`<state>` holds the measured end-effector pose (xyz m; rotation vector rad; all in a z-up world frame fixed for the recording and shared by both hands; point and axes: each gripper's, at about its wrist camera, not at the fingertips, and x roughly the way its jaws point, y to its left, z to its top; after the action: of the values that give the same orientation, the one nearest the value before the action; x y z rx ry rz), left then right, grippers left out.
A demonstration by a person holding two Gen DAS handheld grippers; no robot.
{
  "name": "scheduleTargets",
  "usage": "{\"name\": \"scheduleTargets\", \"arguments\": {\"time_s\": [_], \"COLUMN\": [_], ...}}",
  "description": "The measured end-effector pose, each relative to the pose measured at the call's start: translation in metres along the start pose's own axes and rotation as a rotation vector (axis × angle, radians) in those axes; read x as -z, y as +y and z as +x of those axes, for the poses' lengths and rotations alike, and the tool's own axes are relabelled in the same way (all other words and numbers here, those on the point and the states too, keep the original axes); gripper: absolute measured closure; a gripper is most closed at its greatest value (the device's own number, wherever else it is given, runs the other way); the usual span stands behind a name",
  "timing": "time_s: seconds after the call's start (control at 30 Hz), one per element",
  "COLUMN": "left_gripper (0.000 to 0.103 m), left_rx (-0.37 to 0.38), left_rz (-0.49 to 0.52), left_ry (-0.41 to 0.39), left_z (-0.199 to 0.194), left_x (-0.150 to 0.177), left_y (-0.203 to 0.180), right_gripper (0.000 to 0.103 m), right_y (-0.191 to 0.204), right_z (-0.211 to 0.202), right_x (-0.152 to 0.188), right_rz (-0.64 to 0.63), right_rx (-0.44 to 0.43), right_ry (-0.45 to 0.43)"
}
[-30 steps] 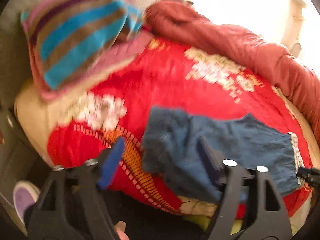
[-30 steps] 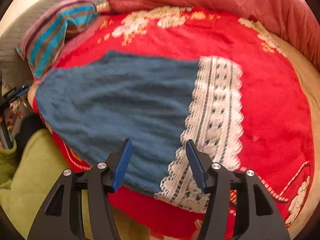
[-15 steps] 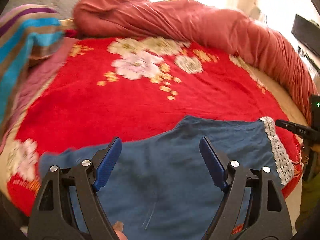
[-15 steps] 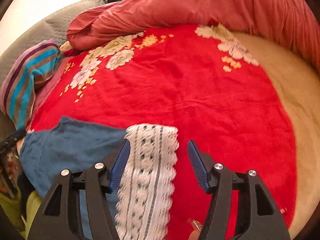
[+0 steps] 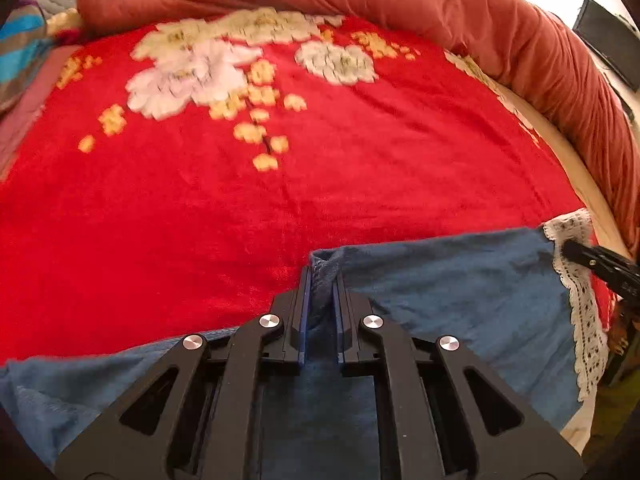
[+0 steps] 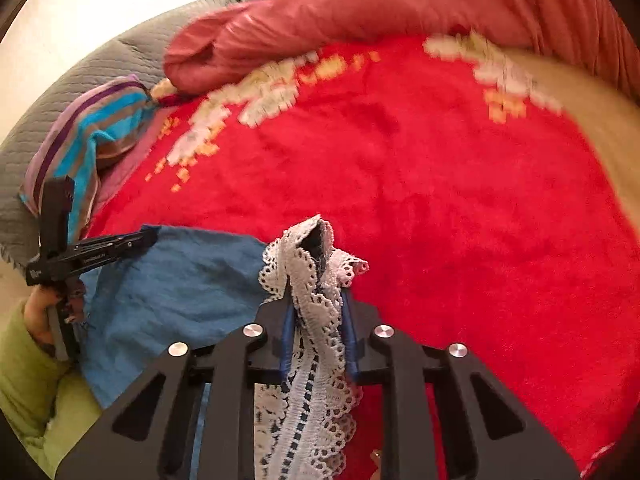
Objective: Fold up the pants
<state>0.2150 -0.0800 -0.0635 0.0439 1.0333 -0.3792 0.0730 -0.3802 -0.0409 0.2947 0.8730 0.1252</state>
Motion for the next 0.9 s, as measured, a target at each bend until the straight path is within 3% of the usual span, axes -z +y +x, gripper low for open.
{"name": "scheduleTargets", "arguments": {"time_s": [0.13,0.27,0.43,0.5,0.57,0.63,0.8,0.9], "left_gripper": [0.101,0.101,0.095,0.080,0.072,0.069,0.039,0.031], "left_rx": [-0.029,-0.066,-0.035,-0.028,-0.037,-0.024,-0.061,-0.103], "left_rz": [0.016,0.049,0.050,0.051,0.031,-0.014,-0.072,-0.112], "left_ry": [-0.073,-0.051,-0.044,-0.048,-0.063,-0.084,-0.154,-0.179], "left_z": [-0.014,0.006,0.020,0.013,0.001,-0.015,-0.063,-0.088], "left_x": [-0.012,-0.005,0.004,0.004,0.006,0.010,0.032,0.048], "left_y": [-0.006,-0.008,0.001,0.004,0.009,0.017,0.037,0.052], "right_gripper": [0.086,0.085,0.078,0.069,0.060,0.056,0.050,0.049], "right_y": [0.006,0.000,-0.002,-0.002,-0.001,0.002,0.020,0.038], "right_z": [-0.003,0.034,0.037,0.029,0.011,-0.007,-0.045,-0.052], "right_x": [-0.015,-0.009,0.000,-0.002,-0.001,0.001,0.013,0.025], "right_rz": [-0.073,-0.092,-0.100,-0.083,-0.079,-0.076,-0.108,-0.158], "right_rx": [0.064,0.148,0.183,0.204,0.226,0.229,0.223,0.209], "right_ry": [-0.031,0.092,0.093,0.090,0.050,0.013,-0.050,-0.038]}}
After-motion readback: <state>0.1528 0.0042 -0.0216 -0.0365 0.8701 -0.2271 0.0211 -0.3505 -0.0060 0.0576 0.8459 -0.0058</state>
